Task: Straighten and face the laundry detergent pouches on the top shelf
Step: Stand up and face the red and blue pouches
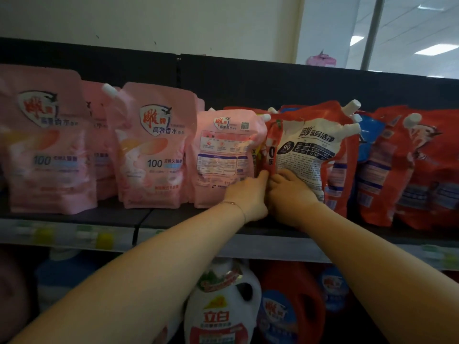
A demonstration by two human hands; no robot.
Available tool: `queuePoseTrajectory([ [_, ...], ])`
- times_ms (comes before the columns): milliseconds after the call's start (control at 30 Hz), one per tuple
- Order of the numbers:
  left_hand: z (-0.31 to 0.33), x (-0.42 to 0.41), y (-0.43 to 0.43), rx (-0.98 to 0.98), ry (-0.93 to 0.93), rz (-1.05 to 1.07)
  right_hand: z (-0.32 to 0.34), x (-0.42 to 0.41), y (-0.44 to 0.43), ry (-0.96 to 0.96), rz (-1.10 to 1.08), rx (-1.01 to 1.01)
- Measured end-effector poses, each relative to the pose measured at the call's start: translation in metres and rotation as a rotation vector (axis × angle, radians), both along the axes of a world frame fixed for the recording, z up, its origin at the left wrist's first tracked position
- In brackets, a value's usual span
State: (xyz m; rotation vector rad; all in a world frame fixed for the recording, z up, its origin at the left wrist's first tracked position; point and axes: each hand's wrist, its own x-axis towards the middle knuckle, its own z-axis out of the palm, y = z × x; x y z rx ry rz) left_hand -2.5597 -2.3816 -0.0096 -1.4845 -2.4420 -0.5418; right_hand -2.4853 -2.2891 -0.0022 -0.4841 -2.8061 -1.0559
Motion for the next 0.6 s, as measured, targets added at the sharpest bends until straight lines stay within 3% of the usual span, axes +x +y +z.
queuePoseTrajectory([
  [100,-0.007,-0.029,-0.031,0.184,0.028,0.137,0.002,-0.006,-0.012,0.079,-0.001,-0.022],
  [167,-0.013,-0.048,-0.049,0.249,-0.028,0.233,-0.001,-0.021,-0.026,0.216,-0.006,-0.149],
  [233,-0.02,-0.063,-0.06,0.304,-0.127,0.275,-0.003,-0.041,-0.036,0.4,0.03,-0.492],
  [333,-0.027,-0.075,-0.063,0.342,-0.243,0.257,0.0,-0.066,-0.042,0.743,0.105,-1.224],
  [400,-0.033,-0.079,-0.06,0.393,-0.305,0.212,-0.001,-0.076,-0.038,0.901,0.023,-1.476],
  [467,-0.039,-0.079,-0.057,0.461,-0.335,0.162,-0.009,-0.082,-0.036,1.003,-0.035,-1.573],
  [600,-0.048,-0.08,-0.055,0.574,-0.393,0.076,-0.021,-0.089,-0.04,1.073,-0.084,-1.431],
])
